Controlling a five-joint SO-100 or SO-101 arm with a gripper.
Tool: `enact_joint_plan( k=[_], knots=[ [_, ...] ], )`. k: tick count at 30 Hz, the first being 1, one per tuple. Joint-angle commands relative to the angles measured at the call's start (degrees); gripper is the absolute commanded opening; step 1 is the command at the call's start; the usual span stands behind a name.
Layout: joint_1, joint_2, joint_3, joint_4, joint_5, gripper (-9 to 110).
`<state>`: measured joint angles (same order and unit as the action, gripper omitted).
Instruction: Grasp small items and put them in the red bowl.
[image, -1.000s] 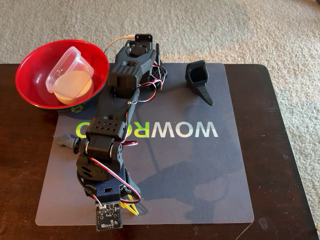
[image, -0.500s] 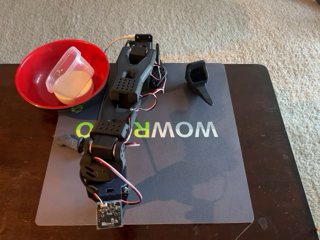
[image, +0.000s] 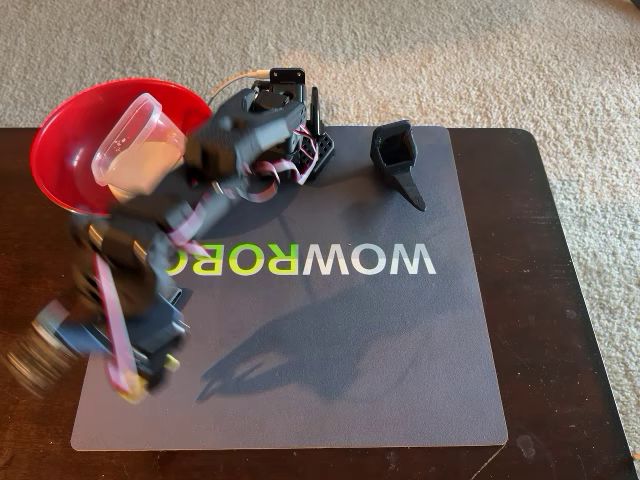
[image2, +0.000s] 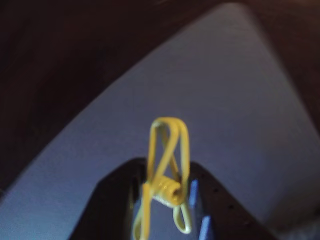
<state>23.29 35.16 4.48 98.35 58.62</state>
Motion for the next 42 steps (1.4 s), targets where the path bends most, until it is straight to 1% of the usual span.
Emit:
enact_joint_plan(
  k=[1,4,6,11,13,15,18,20,22,23,25,27,31,36,40,42],
  knots=[
    [4.1,32.3,24.5,0.0,-8.9,0],
    [8.2,52.7,44.7,-0.1,-14.2,0],
    [10.4,66.5,59.9,-0.2,-14.2,0],
    [19.2,94.3,87.1,-0.5,-12.3,0],
    [25.3,101.4,96.7,-1.2,-9.7,0],
    [33.7,105.8,105.4,-4.0,-5.6,0],
    [44.9,109.2,116.6,-12.0,0.6,0],
    [48.9,109.7,121.9,-18.2,2.2,0],
    [50.4,108.7,124.3,-21.8,2.3,1],
    [50.6,108.2,124.7,-22.6,2.4,4],
    [51.2,107.6,124.8,-23.1,2.5,17],
    [51.2,107.1,124.6,-23.1,2.9,24],
    [47.8,106.3,123.5,-23.0,2.4,26],
    [41.3,105.0,115.3,-18.9,-2.4,31],
    [32.7,102.8,107.7,-15.8,-11.2,31],
    [27.8,98.3,103.1,-15.0,-16.3,31]
  ],
)
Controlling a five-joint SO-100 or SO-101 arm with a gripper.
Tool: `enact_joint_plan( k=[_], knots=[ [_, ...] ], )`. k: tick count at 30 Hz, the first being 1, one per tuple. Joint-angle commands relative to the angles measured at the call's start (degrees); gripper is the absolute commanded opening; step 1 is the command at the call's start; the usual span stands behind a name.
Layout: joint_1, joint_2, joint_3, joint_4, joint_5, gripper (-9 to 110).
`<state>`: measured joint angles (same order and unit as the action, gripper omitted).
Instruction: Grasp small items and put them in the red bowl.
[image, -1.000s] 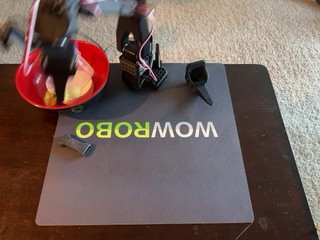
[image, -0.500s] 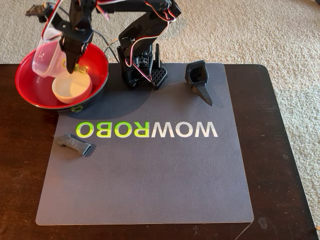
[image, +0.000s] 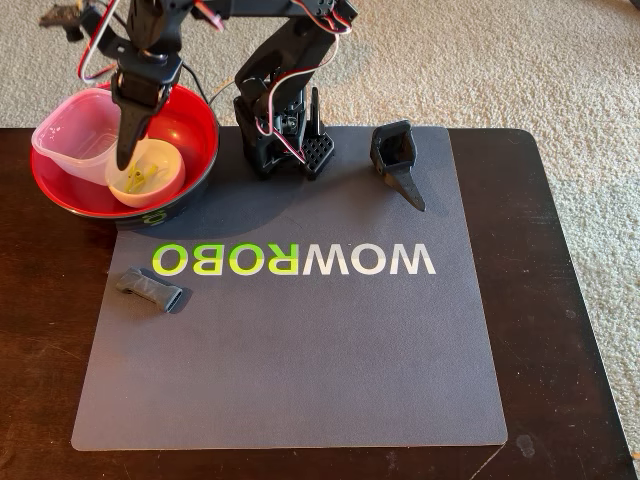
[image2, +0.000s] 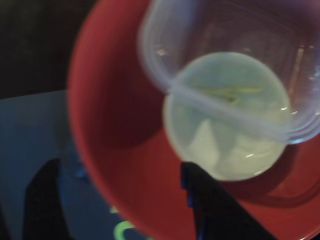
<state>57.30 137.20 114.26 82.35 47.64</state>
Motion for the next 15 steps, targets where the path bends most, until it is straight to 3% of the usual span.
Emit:
enact_joint_plan(
  k=[1,9,15],
  knots=[
    [-8.2,-7.0,-9.3,0.9,-7.6,31],
    [-13.4,-48.9,-39.4,0.5,-21.2,31],
    [-14.2,-59.0,-41.1,0.1,-29.0,29]
  ],
)
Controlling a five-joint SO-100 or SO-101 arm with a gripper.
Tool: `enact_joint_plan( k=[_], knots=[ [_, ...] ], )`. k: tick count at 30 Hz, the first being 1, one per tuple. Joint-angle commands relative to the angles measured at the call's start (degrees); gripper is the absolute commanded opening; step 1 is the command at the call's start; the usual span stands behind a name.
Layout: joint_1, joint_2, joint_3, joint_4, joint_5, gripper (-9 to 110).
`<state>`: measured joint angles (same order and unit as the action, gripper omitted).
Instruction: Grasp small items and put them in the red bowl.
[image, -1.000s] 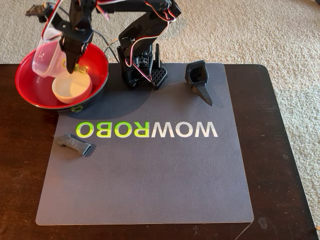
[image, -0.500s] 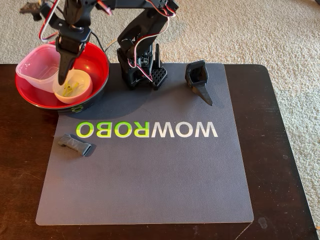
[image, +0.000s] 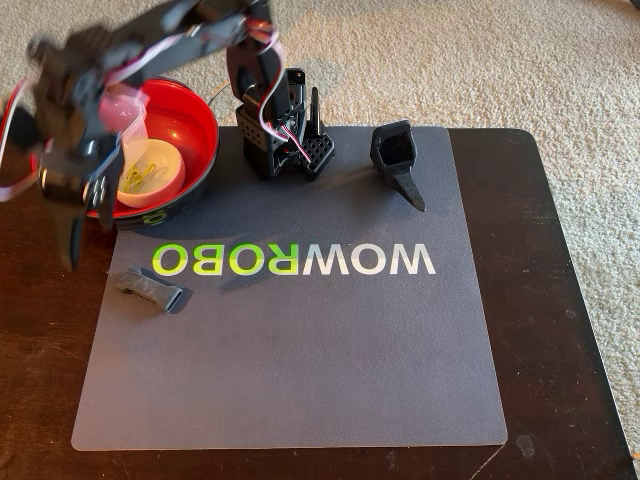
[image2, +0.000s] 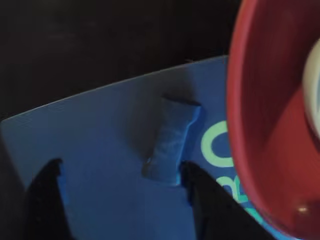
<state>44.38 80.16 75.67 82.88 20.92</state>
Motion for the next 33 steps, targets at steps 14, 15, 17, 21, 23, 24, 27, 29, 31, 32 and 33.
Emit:
enact_joint_plan(
  k=[14,15,17,21,23,24,27,29,31,32,33],
  knots=[
    [-8.1,-10.0,14.8,-14.2,-3.3,28],
    [-8.0,-10.6,14.8,-14.3,-3.3,27],
    [-7.7,-11.7,14.2,-14.9,-3.4,21],
    [-7.3,-15.3,11.0,-14.5,-4.3,2],
    [-7.1,-16.6,9.5,-14.2,-4.3,0],
    [-7.1,-16.5,9.5,-14.2,-4.0,0],
    [-7.2,-15.6,9.0,-14.0,-3.8,0],
    [-8.4,-13.4,8.6,-14.0,-4.0,0],
    [-10.0,-9.9,7.4,-12.8,-4.4,0],
    [-10.7,-7.3,6.9,-12.2,-4.7,0],
    [-11.6,-4.2,6.5,-11.4,-4.7,0]
  ],
)
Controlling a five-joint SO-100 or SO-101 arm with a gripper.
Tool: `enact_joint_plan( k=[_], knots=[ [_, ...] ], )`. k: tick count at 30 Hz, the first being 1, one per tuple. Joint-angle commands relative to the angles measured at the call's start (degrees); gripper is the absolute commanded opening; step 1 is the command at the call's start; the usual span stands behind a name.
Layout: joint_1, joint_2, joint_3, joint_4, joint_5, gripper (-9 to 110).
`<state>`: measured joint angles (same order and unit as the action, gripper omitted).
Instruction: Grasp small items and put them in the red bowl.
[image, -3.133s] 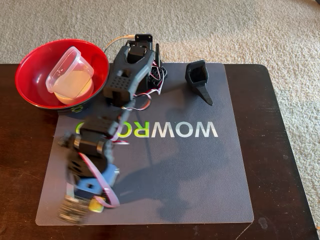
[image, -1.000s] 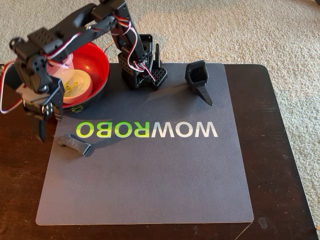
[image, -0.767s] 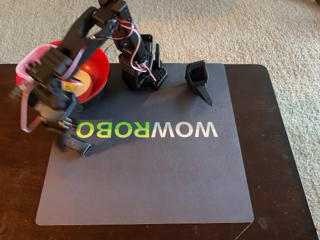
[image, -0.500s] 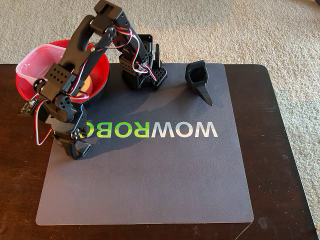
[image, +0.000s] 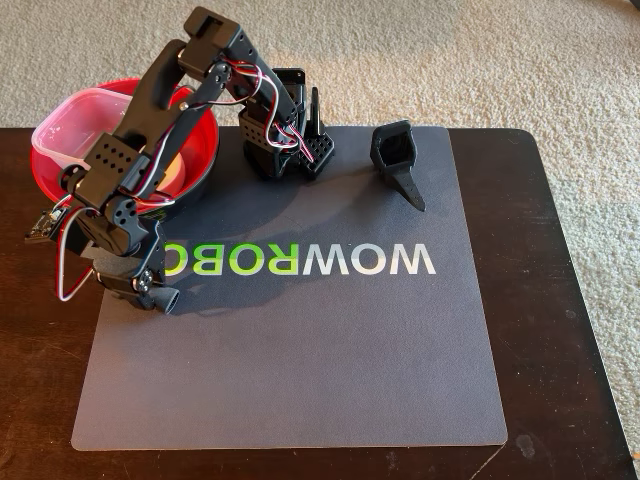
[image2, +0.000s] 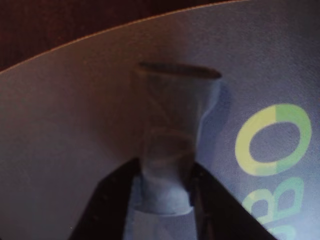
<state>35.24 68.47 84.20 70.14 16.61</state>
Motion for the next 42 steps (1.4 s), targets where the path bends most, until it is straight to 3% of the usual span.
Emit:
enact_joint_plan(
  k=[1,11,16,21,25,27,33,42],
  knots=[
    [-3.2,11.0,-2.3,2.4,-0.4,0],
    [-4.0,45.5,-5.4,22.3,6.1,0],
    [4.2,67.1,15.0,27.2,20.4,0],
    [16.5,82.8,35.9,26.5,42.6,0],
    [23.1,81.1,41.1,25.7,59.0,0],
    [24.4,79.4,39.7,24.3,60.3,3],
    [26.8,80.2,38.8,24.2,68.1,28],
    [25.2,74.3,35.7,25.9,74.4,36]
  ],
)
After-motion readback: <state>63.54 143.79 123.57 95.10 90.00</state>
